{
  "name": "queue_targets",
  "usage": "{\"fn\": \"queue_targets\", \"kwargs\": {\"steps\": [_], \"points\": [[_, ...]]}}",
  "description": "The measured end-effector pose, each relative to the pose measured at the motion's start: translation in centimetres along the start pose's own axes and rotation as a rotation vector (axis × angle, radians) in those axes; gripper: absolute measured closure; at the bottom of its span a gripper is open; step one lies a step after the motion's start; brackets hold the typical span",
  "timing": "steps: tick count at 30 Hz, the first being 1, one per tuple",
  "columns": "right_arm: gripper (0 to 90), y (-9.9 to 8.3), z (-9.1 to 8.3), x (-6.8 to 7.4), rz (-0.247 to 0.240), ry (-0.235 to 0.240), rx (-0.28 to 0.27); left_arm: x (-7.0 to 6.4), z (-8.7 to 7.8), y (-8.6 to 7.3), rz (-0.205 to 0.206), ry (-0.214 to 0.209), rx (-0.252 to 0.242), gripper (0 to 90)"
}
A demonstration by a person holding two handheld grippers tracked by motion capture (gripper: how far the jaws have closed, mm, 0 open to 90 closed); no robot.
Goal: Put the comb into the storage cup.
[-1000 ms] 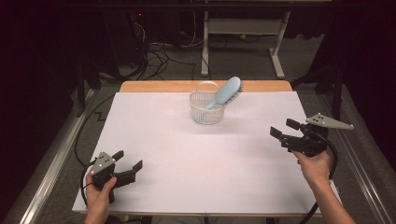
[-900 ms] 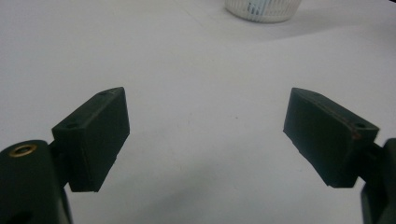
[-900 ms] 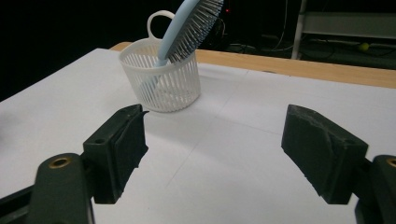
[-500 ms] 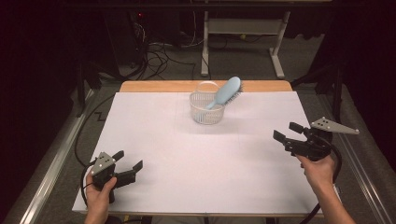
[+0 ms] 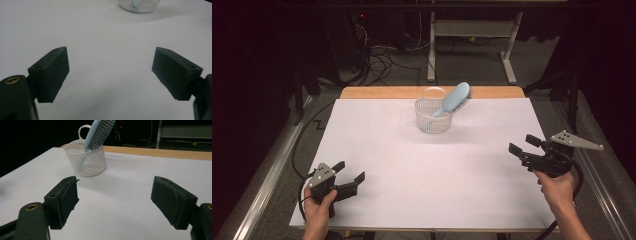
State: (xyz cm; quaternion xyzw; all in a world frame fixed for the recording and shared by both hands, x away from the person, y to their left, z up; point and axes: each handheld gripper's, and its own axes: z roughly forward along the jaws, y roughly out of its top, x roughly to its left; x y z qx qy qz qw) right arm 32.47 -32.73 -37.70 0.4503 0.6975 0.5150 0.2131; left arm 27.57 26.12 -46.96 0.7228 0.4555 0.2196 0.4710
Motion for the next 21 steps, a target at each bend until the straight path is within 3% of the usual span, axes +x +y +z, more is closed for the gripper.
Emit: {"fn": "queue_targets", "kwargs": {"steps": [21], "points": [[22.4,-1.9,-1.5,-0.1,0.028,0.006,-0.004,-0.1,0.1,0.0,0.003,-0.006,0.000,15.4]]}}
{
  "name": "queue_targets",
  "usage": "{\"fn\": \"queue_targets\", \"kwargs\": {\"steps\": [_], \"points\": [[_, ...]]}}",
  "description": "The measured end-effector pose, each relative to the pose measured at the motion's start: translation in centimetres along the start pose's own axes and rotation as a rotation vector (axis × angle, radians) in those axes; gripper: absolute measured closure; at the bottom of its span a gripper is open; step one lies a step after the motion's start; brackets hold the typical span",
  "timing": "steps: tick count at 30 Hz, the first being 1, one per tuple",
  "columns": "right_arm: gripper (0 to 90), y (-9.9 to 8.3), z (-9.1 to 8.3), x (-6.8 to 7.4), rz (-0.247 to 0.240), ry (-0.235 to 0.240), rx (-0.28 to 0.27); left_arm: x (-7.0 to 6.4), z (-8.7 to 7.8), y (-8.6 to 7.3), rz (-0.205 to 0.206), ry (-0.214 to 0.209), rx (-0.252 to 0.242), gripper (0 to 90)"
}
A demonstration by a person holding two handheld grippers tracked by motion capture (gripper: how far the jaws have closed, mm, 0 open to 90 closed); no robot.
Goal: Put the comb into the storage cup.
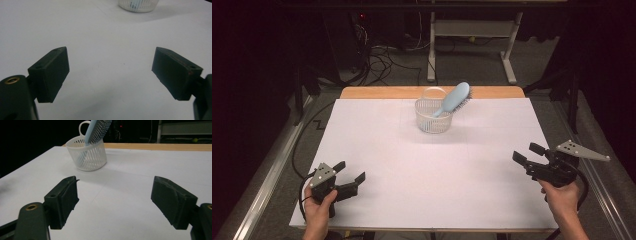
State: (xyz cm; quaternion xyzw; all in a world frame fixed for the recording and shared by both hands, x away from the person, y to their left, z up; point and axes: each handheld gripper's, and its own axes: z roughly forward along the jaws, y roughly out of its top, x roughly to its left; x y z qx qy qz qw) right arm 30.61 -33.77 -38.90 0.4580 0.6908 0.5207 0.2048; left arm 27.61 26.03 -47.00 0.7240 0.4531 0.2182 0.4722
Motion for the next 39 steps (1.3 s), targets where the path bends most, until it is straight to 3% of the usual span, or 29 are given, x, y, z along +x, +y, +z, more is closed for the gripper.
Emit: {"fn": "queue_targets", "kwargs": {"steps": [11,22,39], "points": [[22.5,-0.7,-1.0,-0.2,0.014,-0.008,-0.019,0.0,0.0,0.0,0.000,0.000,0.000,15.4],[22.7,-1.2,-1.3,0.6,-0.023,-0.021,-0.022,0.0,0.0,0.0,0.001,0.000,-0.002,15.4],[23.6,-2.5,-2.1,1.4,-0.039,-0.034,-0.029,-0.2,-0.1,0.1,0.004,-0.005,-0.006,15.4]]}}
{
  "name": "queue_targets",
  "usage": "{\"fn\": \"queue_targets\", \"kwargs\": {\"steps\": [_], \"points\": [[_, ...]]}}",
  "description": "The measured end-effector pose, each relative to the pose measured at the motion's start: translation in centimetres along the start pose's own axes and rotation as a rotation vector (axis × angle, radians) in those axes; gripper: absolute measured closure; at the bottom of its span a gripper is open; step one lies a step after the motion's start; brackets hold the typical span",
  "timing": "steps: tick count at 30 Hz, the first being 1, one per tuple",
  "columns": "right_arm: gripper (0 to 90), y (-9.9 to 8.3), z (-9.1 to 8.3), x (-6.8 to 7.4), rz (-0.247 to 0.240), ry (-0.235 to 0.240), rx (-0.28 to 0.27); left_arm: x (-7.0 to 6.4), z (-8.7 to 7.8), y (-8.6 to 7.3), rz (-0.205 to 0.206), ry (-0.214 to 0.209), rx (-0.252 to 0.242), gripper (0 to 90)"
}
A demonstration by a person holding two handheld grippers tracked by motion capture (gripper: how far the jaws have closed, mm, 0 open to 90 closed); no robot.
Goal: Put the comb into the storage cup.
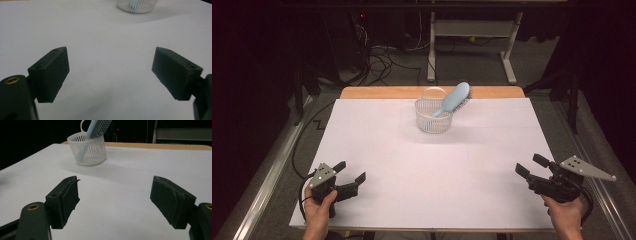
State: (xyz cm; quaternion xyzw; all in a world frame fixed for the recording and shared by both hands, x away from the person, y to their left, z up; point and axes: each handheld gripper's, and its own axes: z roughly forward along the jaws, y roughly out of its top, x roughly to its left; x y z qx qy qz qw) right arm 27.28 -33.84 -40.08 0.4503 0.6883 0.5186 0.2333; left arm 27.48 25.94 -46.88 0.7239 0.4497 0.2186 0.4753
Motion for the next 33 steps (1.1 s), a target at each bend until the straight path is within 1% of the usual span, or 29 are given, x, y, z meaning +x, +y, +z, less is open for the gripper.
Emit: {"fn": "queue_targets", "kwargs": {"steps": [7,14,24,28,33], "points": [[23.3,-0.6,-0.3,0.4,-0.008,-0.004,-0.007,0.0,0.0,0.0,0.001,0.001,-0.001,15.4],[23.3,-0.9,-0.5,0.3,0.005,-0.007,-0.010,0.0,-0.1,0.0,0.001,0.002,-0.002,15.4],[23.3,-2.0,-0.5,0.1,0.022,-0.019,-0.003,0.0,-0.1,0.0,-0.002,-0.001,-0.002,15.4],[23.2,-2.4,-0.3,0.1,0.020,-0.024,0.012,0.1,-0.1,0.0,-0.007,-0.002,-0.002,15.4],[23.3,-2.9,-0.2,0.1,0.021,-0.022,0.015,0.0,-0.1,0.0,-0.004,-0.002,0.000,15.5]]}}
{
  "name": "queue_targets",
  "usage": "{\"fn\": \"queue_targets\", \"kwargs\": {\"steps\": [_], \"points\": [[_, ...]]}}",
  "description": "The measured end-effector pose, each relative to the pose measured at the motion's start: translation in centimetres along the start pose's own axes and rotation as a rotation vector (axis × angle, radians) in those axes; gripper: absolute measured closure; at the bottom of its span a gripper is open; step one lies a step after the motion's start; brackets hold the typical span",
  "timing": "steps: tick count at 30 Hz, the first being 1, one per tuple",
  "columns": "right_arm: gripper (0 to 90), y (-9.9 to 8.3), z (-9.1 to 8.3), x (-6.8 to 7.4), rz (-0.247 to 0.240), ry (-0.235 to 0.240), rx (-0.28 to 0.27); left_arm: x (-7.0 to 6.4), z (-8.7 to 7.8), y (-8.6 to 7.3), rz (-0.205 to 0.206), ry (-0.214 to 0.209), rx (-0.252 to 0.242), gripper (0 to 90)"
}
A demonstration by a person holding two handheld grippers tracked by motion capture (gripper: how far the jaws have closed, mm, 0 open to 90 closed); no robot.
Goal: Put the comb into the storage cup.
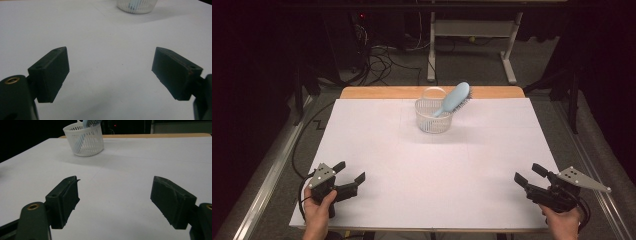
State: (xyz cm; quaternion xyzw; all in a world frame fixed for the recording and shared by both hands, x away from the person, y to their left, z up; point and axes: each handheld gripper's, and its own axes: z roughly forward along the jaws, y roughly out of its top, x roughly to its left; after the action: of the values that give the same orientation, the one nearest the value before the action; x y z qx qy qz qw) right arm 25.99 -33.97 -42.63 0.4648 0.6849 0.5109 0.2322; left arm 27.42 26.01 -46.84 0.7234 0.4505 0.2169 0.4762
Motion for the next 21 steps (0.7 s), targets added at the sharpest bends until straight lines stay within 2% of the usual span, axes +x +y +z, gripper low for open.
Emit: {"fn": "queue_targets", "kwargs": {"steps": [21], "points": [[23.1,-1.3,0.4,-0.3,0.024,-0.027,0.002,-0.1,0.0,0.0,0.000,-0.001,-0.004,15.4]]}}
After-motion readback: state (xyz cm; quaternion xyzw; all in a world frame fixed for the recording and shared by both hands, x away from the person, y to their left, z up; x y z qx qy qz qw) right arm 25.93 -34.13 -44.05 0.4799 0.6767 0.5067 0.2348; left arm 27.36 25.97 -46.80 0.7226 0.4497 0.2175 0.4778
